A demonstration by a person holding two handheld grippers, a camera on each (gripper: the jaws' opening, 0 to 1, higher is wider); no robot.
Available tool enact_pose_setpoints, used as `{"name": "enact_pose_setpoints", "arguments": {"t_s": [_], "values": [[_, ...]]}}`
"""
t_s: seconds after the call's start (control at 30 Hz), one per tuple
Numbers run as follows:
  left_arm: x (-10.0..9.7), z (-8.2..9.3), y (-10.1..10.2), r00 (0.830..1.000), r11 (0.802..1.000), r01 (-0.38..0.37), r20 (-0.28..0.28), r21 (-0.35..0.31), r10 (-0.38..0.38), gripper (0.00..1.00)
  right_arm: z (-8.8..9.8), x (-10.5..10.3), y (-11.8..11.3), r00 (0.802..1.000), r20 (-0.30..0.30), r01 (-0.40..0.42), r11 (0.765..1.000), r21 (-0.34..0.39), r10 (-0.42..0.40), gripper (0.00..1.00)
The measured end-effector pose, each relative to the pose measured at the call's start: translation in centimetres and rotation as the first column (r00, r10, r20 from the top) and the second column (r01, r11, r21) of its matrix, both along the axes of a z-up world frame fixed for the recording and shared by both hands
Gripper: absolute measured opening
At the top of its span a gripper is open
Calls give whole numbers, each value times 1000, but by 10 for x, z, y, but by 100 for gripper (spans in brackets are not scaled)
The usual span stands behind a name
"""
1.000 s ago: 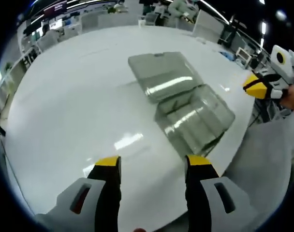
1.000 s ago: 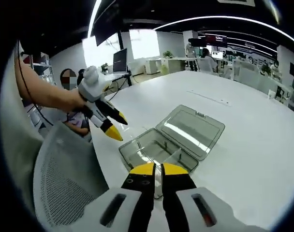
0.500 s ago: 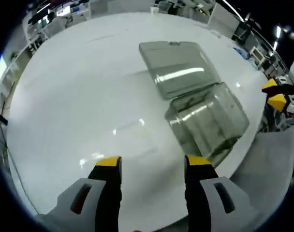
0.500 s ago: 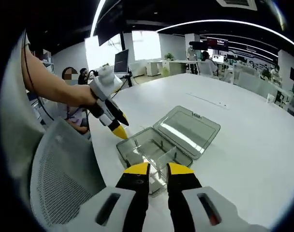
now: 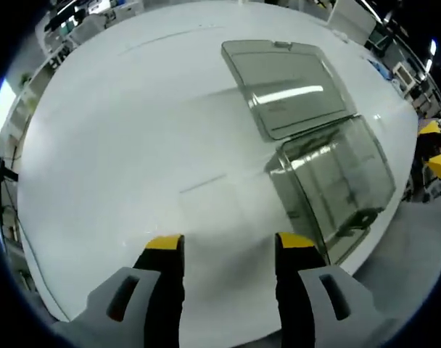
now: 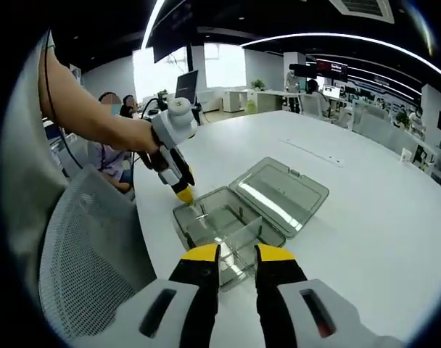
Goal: Insert the divider into the dual guide fixture by aligning both edges with the guide slots and pushing it downward to the bottom, including one-sided entry, uneven engagement, binding, and posture correction.
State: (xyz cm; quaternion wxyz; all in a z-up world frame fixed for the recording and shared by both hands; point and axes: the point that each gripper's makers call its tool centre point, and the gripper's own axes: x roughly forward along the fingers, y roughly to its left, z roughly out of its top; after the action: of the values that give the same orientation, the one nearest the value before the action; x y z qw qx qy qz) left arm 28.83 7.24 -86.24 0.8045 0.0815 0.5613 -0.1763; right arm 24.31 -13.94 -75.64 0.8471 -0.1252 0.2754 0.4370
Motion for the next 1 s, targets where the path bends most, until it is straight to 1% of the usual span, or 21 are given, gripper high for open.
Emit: {"name": "enact_pose_setpoints", "arguments": {"t_s": [0.03,0.17,0.3,0.4,0.53,0.67,0.87,1.0], "values": [[1,1,0,1000,1000,4,6,7,-4,48,0,0,0,1000,0,-2,1000,0,2,14],[2,-1,0,1000,1000,-13,-8,18,13,48,-1,0,-4,1000,0,0,1000,-1,0,14],[3,-5,-2,1000,999,-7,-19,38,8,48,-1,1,-5,1000,1,5,1000,3,-5,15],[4,-9,0,999,999,-17,-28,52,19,48,0,1,-5,1000,3,4,1000,13,-4,16],[6,-8,0,999,997,-20,-32,68,23,47,0,1,-5,1000,7,1,1000,10,-1,16],[5,-10,2,999,993,1,-39,116,3,46,0,0,-4,1000,7,-4,1000,7,4,17],[6,-9,3,999,993,-18,-48,116,24,46,-1,1,-3,1000,9,-6,1000,11,6,17],[5,-9,4,998,993,-23,-56,120,30,43,-2,0,-2,1000,9,-6,1000,13,6,17]]}}
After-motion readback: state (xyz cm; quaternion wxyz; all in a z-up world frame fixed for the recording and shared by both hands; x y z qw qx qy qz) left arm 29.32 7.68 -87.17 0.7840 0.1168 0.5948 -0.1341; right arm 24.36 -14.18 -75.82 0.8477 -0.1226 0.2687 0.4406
